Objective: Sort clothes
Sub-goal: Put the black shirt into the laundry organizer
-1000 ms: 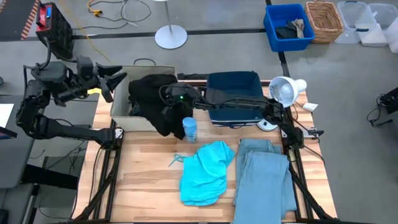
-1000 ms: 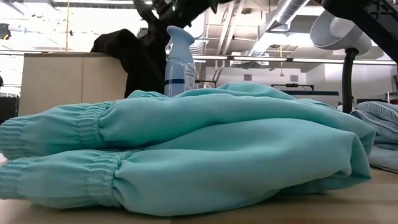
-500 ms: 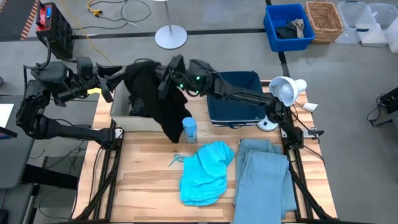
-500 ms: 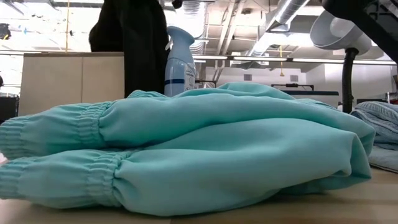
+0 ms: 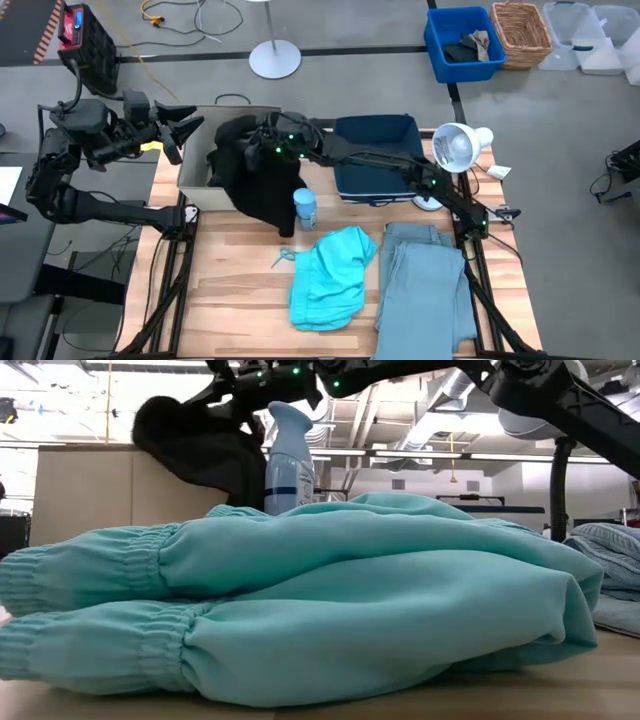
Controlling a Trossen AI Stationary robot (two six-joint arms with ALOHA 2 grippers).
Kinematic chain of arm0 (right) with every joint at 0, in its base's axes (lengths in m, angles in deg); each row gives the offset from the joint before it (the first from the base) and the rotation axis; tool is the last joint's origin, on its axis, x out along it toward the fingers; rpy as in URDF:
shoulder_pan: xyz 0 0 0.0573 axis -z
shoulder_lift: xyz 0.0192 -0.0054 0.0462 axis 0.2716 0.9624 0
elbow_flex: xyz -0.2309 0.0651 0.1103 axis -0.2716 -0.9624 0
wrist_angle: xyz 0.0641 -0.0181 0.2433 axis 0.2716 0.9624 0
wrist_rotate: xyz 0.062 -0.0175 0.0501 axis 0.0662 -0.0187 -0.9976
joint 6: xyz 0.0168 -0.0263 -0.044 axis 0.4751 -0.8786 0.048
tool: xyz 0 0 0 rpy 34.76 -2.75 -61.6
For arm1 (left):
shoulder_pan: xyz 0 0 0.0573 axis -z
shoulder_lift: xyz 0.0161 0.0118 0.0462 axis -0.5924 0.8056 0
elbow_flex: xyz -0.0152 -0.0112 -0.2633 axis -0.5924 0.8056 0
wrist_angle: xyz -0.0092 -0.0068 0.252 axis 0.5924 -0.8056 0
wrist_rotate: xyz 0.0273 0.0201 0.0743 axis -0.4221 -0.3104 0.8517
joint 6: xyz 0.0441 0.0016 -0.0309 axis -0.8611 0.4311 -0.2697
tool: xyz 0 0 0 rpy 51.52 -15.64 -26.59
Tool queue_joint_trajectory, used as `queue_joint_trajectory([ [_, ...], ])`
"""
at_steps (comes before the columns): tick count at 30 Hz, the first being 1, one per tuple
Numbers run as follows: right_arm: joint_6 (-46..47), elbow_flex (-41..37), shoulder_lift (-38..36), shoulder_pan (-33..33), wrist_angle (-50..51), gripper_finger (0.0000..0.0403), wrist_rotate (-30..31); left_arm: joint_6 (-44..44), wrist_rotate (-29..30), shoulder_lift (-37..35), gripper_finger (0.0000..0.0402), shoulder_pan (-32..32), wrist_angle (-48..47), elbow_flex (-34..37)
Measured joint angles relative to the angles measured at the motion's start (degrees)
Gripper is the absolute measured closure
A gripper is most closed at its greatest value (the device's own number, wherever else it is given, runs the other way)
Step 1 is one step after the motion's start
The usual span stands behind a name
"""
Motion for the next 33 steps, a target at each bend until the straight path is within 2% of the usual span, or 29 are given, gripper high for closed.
queue_joint_trajectory([
  [4,-3.32,0.0,-0.96,-0.96,-0.04,0.0174,-0.45,-0.02,-0.01,0.0,0.0221,0.0,0.0,0.0],
  [7,-9.4,0.02,-3.17,-1.75,1.66,0.0137,-0.45,-0.04,-0.02,0.0,0.0221,0.0,-0.02,0.0],
  [10,-15.18,0.15,-5.86,-2.2,7.17,0.0131,0.11,-0.53,-0.02,0.0,0.0221,0.0,-0.04,0.0],
  [13,-19.25,0.15,-8.32,-2.99,17.01,0.013,3.71,-0.63,-0.02,0.0,0.0221,0.0,-0.07,0.0],
  [18,-18.63,0.15,-10.44,-3.44,32.92,0.0129,5.82,-0.82,-0.02,0.0,0.0221,0.0,-0.07,0.0],
  [21,-18.44,0.14,-10.48,-3.42,38.29,0.0129,6.96,-1.55,-0.04,0.0,0.0221,0.0,-0.07,0.0],
  [26,-17.81,-2.07,-10.49,-3.02,39.43,0.0129,10.84,-1.86,-0.04,0.0,0.0221,0.0,-0.07,0.0],
  [33,-16.94,-7.62,-10.4,-2.61,38.3,0.0129,12.86,-2.39,-0.04,0.0,0.0221,0.01,-0.07,0.0],
])
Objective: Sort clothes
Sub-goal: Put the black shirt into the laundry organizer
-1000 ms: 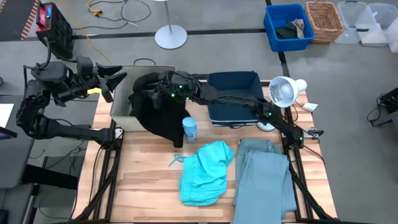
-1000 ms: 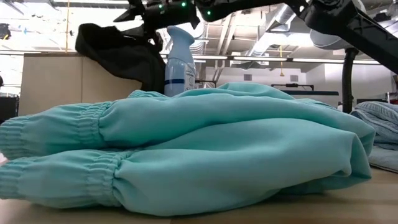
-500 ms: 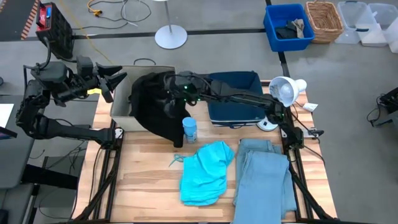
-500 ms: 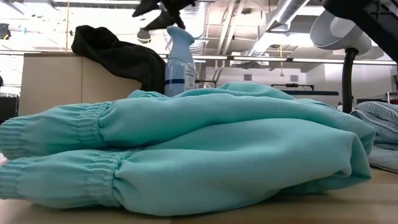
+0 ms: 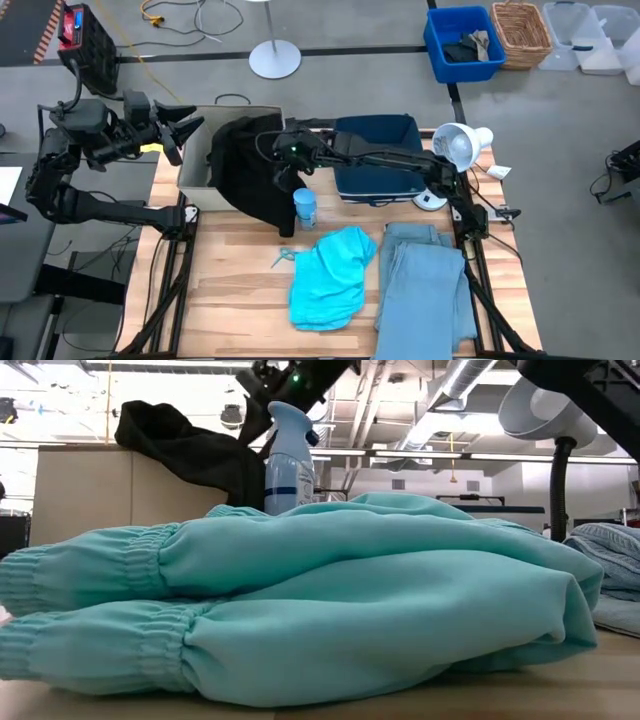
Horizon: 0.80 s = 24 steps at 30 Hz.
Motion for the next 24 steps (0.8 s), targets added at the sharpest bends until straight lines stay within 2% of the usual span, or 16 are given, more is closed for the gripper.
queue_joint_trajectory([
  [3,0.6,-2.14,0.0,-0.08,-1.38,0.0142,1.04,-0.01,0.0,0.0,0.0221,-0.01,0.01,0.0],
  [6,0.61,-2.15,0.02,-0.5,-1.83,0.0185,1.13,-0.01,0.02,0.0,0.0221,0.01,0.02,0.0],
  [14,0.17,-1.61,0.01,-1.8,-2.78,0.0381,1.43,-0.01,0.0,0.0,0.0221,-0.01,0.04,0.0],
  [24,-2.8,5.57,0.09,-2.83,-5.58,0.0394,1.97,0.17,0.0,0.0,0.0221,-0.01,0.07,0.0],
])
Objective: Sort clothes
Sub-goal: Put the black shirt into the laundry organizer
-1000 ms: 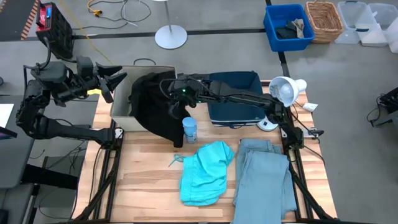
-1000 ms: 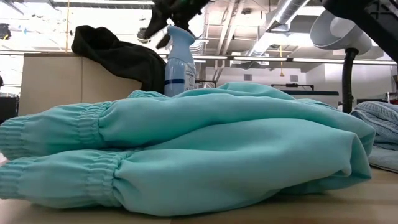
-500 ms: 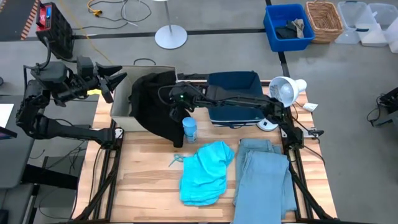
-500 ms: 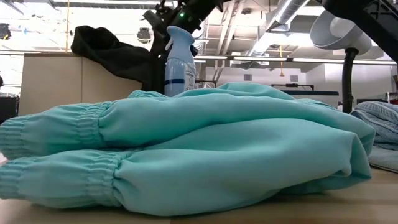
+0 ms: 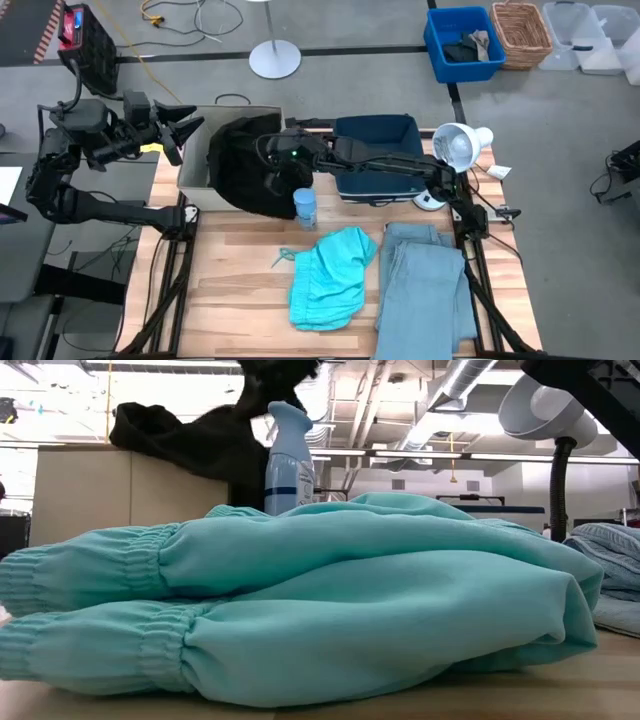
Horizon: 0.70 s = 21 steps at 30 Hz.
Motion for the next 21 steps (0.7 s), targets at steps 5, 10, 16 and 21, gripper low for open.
queue_joint_trajectory([
  [5,-0.37,2.21,0.0,0.3,-10.11,0.0401,-0.01,0.04,0.0,0.0,0.0221,0.0,0.0,0.0],
  [10,2.27,2.15,0.0,0.96,-25.12,0.0402,-0.35,0.56,0.0,0.0,0.0221,0.0,0.0,0.0],
  [16,4.62,2.11,0.0,2.27,-38.86,0.0402,-4.91,0.7,0.0,0.0,0.0221,0.0,0.0,0.0],
  [21,6.05,2.09,0.0,3.13,-42.25,0.0402,-8.12,0.7,0.02,0.0,0.0221,0.0,0.0,0.0],
])
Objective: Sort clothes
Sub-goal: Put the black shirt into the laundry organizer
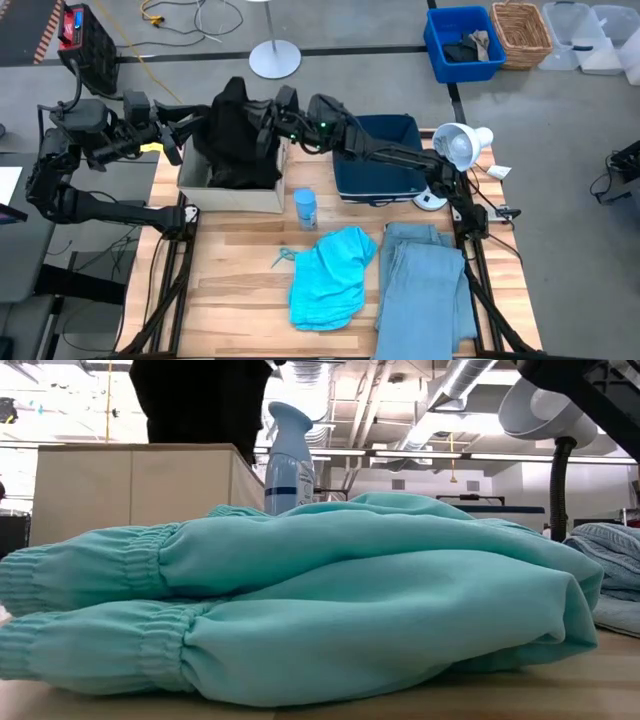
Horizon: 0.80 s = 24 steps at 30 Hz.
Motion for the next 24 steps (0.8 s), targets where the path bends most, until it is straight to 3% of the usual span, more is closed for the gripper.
queue_joint_trajectory([
  [6,1.77,-0.05,1.06,0.7,-6.39,0.0403,-3.97,-0.02,0.42,0.0,0.0221,0.0,0.01,0.0],
  [14,4.13,-0.02,5.11,2.16,-1.73,0.0384,-4.32,0.07,0.49,0.0,0.0221,0.01,0.04,0.0],
  [18,7.65,-0.13,6.46,2.93,1.58,0.0333,-4.23,0.11,0.53,0.0,0.0221,0.0,0.04,0.0],
  [24,8.51,-0.08,6.49,3.15,6.78,0.0221,-4.11,0.24,0.55,0.0,0.0221,0.0,0.01,0.0],
])
